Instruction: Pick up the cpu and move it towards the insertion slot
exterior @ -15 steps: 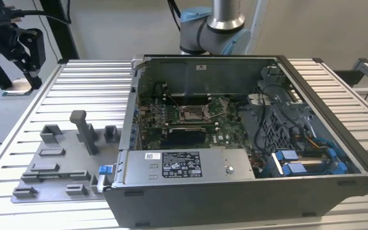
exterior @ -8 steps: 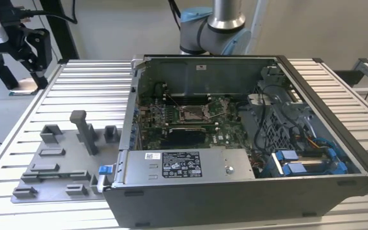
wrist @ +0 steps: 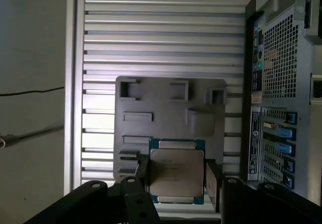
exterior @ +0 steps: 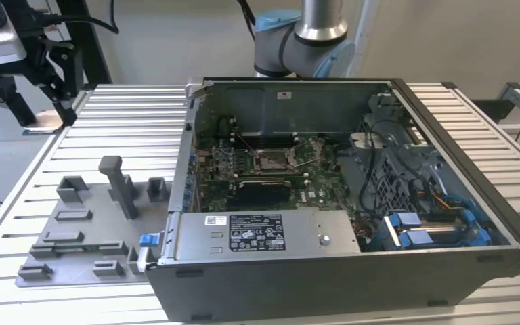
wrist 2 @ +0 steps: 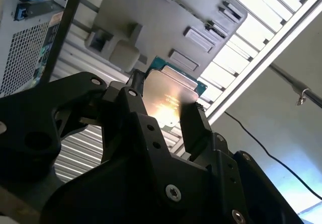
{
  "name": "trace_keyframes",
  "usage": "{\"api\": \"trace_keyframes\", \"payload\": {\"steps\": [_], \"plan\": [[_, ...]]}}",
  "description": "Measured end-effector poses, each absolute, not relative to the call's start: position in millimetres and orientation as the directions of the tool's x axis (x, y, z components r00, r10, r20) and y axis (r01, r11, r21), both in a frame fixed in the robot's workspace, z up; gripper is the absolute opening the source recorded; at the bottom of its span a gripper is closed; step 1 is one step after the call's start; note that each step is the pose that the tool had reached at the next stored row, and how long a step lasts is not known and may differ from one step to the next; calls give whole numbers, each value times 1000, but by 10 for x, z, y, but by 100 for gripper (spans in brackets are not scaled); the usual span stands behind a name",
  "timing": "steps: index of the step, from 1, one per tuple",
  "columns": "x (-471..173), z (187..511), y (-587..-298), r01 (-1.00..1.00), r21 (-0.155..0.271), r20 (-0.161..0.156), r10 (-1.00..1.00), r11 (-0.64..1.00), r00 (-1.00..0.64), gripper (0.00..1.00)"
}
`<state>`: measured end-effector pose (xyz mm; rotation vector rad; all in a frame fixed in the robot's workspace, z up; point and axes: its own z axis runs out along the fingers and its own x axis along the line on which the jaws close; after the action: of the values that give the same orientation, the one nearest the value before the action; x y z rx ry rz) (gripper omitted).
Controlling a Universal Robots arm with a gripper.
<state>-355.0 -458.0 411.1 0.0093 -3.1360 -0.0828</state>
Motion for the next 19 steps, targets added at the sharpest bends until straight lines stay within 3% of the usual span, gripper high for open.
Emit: {"api": "trace_keyframes", "payload": {"steps": [19], "plan": [[-3184,4111,-4580,-6,53,4,-6,999,-1000,0]]}}
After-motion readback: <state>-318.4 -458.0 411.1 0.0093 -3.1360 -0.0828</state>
